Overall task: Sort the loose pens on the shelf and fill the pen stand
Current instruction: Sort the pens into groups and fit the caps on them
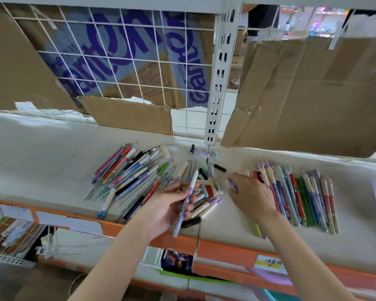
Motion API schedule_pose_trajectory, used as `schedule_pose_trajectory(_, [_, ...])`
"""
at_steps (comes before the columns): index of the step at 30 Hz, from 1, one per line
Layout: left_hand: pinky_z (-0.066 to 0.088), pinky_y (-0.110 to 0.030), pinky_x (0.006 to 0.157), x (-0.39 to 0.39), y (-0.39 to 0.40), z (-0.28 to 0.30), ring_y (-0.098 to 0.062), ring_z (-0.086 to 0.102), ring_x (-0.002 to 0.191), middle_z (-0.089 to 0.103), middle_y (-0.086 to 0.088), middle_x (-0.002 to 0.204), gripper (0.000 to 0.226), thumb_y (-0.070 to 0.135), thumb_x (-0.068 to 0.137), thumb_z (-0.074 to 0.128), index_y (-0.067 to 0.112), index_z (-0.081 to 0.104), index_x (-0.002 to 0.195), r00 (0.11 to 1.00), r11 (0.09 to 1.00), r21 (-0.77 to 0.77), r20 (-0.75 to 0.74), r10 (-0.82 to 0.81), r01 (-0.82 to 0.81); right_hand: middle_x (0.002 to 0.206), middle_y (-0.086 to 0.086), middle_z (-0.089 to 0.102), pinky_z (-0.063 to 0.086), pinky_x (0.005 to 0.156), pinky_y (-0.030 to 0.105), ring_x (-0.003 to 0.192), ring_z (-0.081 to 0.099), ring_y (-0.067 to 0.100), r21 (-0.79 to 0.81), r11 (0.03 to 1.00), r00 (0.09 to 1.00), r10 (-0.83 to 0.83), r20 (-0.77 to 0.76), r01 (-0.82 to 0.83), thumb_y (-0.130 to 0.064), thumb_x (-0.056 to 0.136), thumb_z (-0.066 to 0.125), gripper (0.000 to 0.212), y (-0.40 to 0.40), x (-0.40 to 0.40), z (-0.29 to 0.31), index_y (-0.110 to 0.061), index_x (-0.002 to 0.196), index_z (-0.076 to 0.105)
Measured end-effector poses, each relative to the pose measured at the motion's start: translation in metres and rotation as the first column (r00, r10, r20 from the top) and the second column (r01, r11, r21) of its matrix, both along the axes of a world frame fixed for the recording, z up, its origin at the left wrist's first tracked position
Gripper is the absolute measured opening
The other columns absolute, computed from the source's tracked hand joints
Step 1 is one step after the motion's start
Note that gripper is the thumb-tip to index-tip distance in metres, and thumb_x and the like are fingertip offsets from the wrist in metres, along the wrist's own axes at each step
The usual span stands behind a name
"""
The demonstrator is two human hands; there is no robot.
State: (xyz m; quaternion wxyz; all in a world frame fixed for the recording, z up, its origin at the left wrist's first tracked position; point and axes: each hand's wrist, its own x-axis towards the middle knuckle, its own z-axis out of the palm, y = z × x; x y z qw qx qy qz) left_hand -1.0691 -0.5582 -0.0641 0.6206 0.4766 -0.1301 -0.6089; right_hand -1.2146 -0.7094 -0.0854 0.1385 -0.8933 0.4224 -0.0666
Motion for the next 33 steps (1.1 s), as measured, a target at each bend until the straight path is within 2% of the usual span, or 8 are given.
schedule_pose_trajectory(3, [0.039, -0.021, 0.041, 0.001, 0.001, -0.002, -0.014, 0.047, 0.05, 0.054, -0.008, 0.068, 0.038, 0.009, 0.076, 0.057, -0.002, 0.059, 0.112, 0.999, 1.0, 0.016, 0.035, 0.005, -0.006, 0.114, -0.003, 0.056, 0.041, 0.071, 0.027, 0.106, 0.053, 0.018, -0.021, 0.999, 0.994, 0.024, -0.105, -0.027, -0.02, 0.095, 0.041, 0.025, -0.002, -0.002, 0.001, -0.025, 0.113, 0.057])
schedule_pose_trajectory(8, [0.038, -0.02, 0.041, 0.006, 0.003, -0.006, -0.014, 0.047, 0.051, 0.055, -0.007, 0.067, 0.039, 0.009, 0.078, 0.056, -0.001, 0.058, 0.115, 0.997, 1.0, 0.014, 0.07, 0.02, -0.021, 0.105, -0.003, 0.062, 0.046, 0.069, 0.028, 0.09, 0.06, 0.019, 0.123, 0.992, 0.993, 0.027, 0.114, -0.041, -0.022, 0.094, 0.05, 0.021, 0.001, -0.007, -0.006, -0.023, 0.112, 0.06])
schedule_pose_trajectory(12, [0.036, -0.018, 0.041, 0.005, -0.001, -0.008, -0.012, 0.046, 0.051, 0.053, -0.008, 0.067, 0.026, 0.002, 0.087, 0.051, -0.007, 0.06, 0.11, 0.992, 0.999, 0.031, 0.122, 0.032, -0.036, 0.09, -0.004, 0.055, 0.045, 0.064, 0.021, 0.069, 0.053, 0.003, 0.064, 0.98, 0.94, 0.16, 0.301, -0.188, -0.012, 0.087, 0.063, 0.012, 0.004, -0.012, -0.009, -0.015, 0.099, 0.066])
schedule_pose_trajectory(17, [0.034, -0.017, 0.04, 0.003, -0.003, -0.007, -0.01, 0.046, 0.05, 0.054, -0.005, 0.064, 0.025, 0.002, 0.09, 0.049, -0.007, 0.061, 0.109, 0.992, 0.998, 0.049, 0.127, 0.021, -0.027, 0.097, -0.004, 0.046, 0.042, 0.081, 0.022, 0.089, 0.048, 0.012, 0.155, 0.925, 0.929, 0.316, 0.19, -0.347, -0.025, 0.082, 0.071, 0.022, 0.012, -0.007, -0.019, -0.015, 0.1, 0.064])
schedule_pose_trajectory(21, [0.031, -0.017, 0.038, 0.008, 0.0, -0.005, -0.01, 0.045, 0.049, 0.054, -0.004, 0.066, 0.023, 0.006, 0.091, 0.05, 0.001, 0.063, 0.108, 0.983, 0.999, 0.045, 0.182, 0.016, -0.025, 0.092, -0.007, 0.049, 0.038, 0.076, 0.014, 0.088, 0.047, 0.007, 0.212, 0.888, 0.899, 0.349, 0.263, -0.407, -0.025, 0.078, 0.075, 0.015, 0.006, -0.009, -0.012, -0.024, 0.081, 0.06])
schedule_pose_trajectory(26, [0.032, -0.018, 0.04, 0.014, 0.004, -0.006, -0.012, 0.045, 0.049, 0.056, -0.005, 0.066, 0.02, 0.003, 0.09, 0.052, 0.002, 0.063, 0.106, 0.948, 0.996, 0.04, 0.312, 0.066, -0.083, 0.07, -0.004, 0.063, 0.042, 0.058, 0.014, 0.061, 0.054, 0.005, 0.583, 0.707, 0.799, -0.043, 0.6, -0.4, -0.009, 0.081, 0.071, 0.01, 0.005, -0.008, 0.017, -0.014, 0.08, 0.062])
schedule_pose_trajectory(29, [0.036, -0.022, 0.044, 0.012, 0.005, -0.007, -0.014, 0.046, 0.053, 0.059, -0.004, 0.065, 0.018, 0.002, 0.089, 0.055, 0.005, 0.065, 0.104, 0.885, 0.994, 0.034, 0.459, 0.075, -0.102, 0.059, -0.002, 0.057, 0.039, 0.053, 0.016, 0.053, 0.045, 0.01, 0.606, 0.685, 0.656, -0.244, 0.715, -0.405, 0.0, 0.083, 0.065, 0.006, 0.008, -0.002, 0.022, -0.005, 0.084, 0.062])
schedule_pose_trajectory(33, [0.043, -0.019, 0.054, 0.013, 0.007, -0.008, -0.011, 0.054, 0.06, 0.063, -0.002, 0.069, 0.018, 0.007, 0.087, 0.062, 0.02, 0.069, 0.097, 0.764, 0.987, 0.04, 0.638, 0.096, -0.158, 0.053, -0.01, 0.057, 0.037, 0.053, 0.01, 0.048, 0.044, 0.004, 0.551, 0.747, 0.622, -0.24, 0.745, -0.372, 0.002, 0.085, 0.063, 0.008, 0.005, 0.001, 0.026, -0.004, 0.089, 0.065])
